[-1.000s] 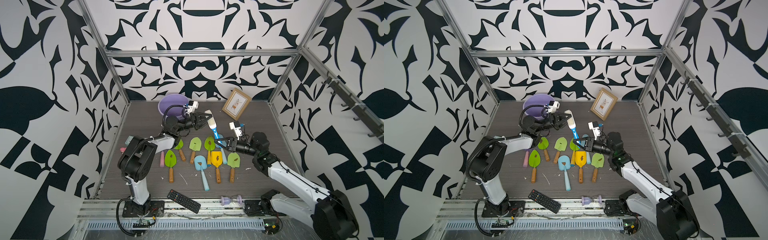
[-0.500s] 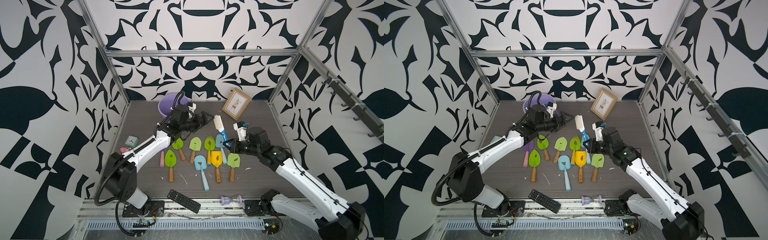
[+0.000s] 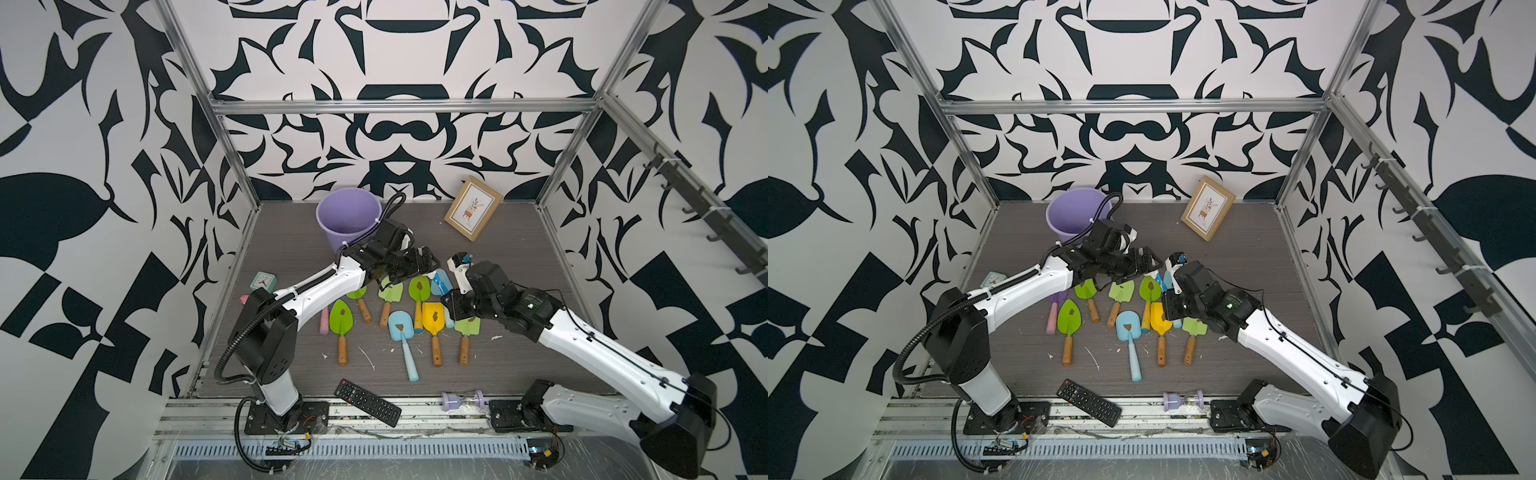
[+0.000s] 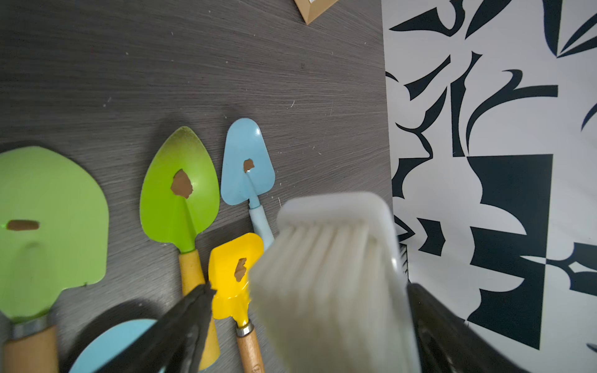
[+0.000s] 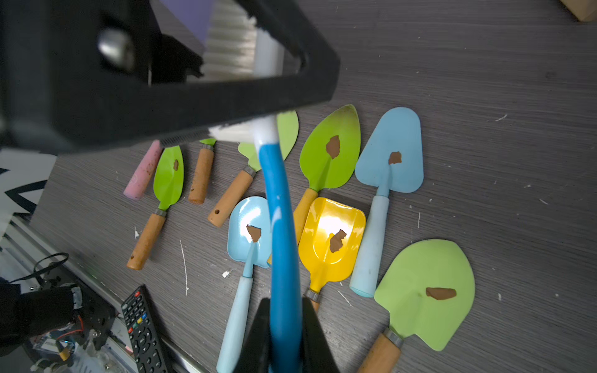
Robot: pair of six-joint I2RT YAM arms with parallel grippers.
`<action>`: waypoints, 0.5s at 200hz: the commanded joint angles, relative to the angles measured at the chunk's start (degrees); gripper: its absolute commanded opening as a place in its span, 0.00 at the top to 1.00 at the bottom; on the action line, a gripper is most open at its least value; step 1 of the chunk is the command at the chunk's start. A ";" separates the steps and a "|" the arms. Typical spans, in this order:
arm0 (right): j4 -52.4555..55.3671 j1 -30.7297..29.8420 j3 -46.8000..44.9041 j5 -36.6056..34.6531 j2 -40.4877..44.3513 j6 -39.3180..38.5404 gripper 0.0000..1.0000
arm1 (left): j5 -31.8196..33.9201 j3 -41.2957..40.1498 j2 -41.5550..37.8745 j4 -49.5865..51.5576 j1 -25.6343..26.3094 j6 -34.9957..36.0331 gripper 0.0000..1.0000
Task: Brush the soil off the hand trowel and place it into the bucket
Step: Pick up the brush from the center of the board.
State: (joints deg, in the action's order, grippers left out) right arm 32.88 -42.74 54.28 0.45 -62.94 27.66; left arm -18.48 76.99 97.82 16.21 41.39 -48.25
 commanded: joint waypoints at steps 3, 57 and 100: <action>-1.40 -1.87 3.37 -4.75 -0.49 -1.93 1.00 | -2.40 1.29 0.61 -0.19 -0.08 0.16 0.14; -3.56 -2.83 2.66 -5.54 -1.74 -1.20 1.00 | -6.88 -0.73 0.73 -6.22 -0.09 -2.52 0.52; -4.47 -2.87 2.14 -5.90 -1.92 -0.81 1.00 | -8.67 -1.48 1.28 -8.10 -0.17 -2.69 0.85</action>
State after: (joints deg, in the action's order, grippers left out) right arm 32.49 -45.69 55.09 -4.93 -66.32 26.74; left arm -24.93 76.82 98.13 9.23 41.25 -53.76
